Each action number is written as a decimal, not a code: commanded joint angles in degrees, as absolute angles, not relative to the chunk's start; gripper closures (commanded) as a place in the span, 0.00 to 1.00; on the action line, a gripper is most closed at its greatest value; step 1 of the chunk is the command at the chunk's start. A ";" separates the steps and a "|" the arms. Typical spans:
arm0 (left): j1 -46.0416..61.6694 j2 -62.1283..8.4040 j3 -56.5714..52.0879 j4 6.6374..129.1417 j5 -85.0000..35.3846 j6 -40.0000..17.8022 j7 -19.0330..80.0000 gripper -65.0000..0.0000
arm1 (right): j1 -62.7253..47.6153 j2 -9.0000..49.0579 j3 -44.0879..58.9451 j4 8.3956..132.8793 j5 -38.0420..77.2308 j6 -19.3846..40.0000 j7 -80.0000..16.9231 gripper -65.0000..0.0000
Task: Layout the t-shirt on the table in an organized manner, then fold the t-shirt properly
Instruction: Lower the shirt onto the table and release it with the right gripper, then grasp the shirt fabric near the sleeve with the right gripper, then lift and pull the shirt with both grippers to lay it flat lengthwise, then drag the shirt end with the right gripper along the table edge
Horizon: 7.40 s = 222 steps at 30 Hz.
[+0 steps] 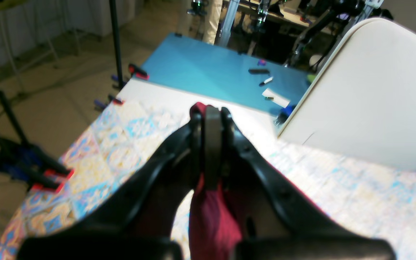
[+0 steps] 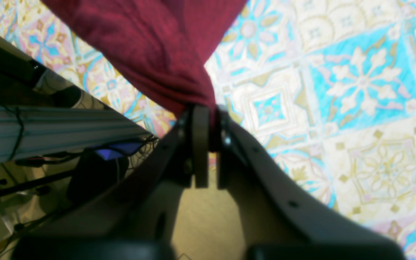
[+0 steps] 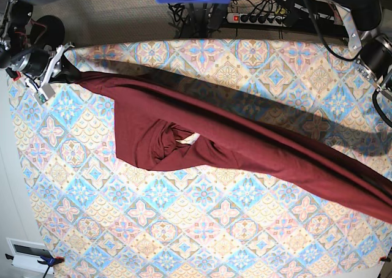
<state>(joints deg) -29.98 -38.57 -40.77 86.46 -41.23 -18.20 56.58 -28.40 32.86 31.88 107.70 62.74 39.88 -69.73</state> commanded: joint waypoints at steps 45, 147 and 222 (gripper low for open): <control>0.04 -36.97 -49.10 95.87 -40.13 -18.33 55.43 1.00 | 3.56 24.48 0.40 108.62 44.18 39.60 -69.14 0.74; -13.58 -37.05 -70.37 113.27 -51.30 -17.98 67.38 1.00 | -5.14 33.89 41.63 105.54 77.49 40.00 -57.98 1.00; 2.51 -26.77 -43.82 84.18 -43.56 -16.75 45.58 0.60 | 31.25 15.60 -18.42 56.75 20.97 40.00 -38.11 0.63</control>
<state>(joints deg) 3.18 -24.91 -43.38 83.13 -42.72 -16.49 47.24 29.65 15.09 -18.94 56.07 20.34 39.90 -38.81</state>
